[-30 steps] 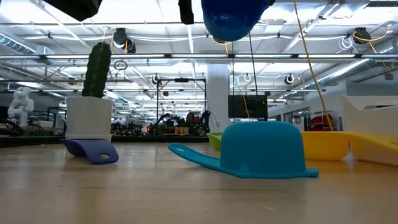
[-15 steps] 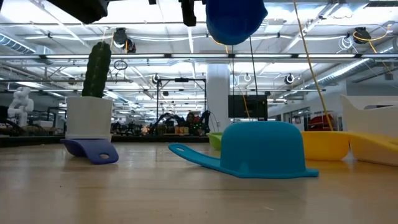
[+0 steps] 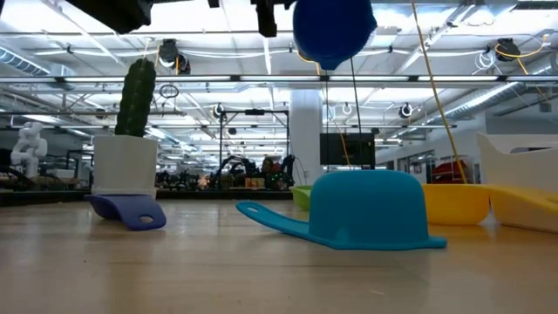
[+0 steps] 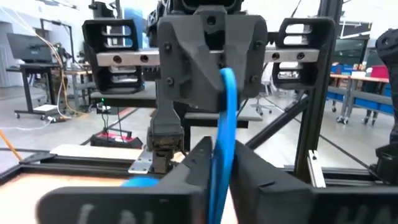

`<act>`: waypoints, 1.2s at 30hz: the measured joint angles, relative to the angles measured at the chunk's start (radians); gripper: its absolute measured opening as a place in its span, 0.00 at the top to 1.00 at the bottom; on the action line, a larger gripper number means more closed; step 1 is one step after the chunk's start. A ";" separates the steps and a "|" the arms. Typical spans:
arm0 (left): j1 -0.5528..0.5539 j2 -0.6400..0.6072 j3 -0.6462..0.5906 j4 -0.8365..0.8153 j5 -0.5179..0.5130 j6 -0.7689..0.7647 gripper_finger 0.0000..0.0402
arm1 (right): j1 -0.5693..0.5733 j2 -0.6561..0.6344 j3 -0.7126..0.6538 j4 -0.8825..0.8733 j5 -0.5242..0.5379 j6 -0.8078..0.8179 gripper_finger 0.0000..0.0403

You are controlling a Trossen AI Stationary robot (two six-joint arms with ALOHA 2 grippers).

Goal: Nest measuring cups in basket
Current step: Stack the blue measuring cup on top of the orange measuring cup into the white bin

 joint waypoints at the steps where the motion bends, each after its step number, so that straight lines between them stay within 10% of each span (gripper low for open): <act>1: 0.000 0.000 0.000 -0.011 0.003 -0.003 0.82 | -0.003 -0.001 0.000 0.000 -0.015 0.007 0.98; 10: -0.005 -0.191 -0.001 -0.361 -0.004 -0.074 0.52 | -0.023 -0.159 0.000 -0.233 -0.194 0.199 0.99; 22: -0.007 -0.325 0.000 -0.532 -0.005 -0.114 0.51 | -0.038 -0.251 -0.004 -0.485 -0.510 0.617 1.00; 36: -0.013 -0.326 0.000 -0.563 -0.005 -0.156 0.57 | 0.058 -0.246 -0.312 0.003 -0.564 1.000 1.00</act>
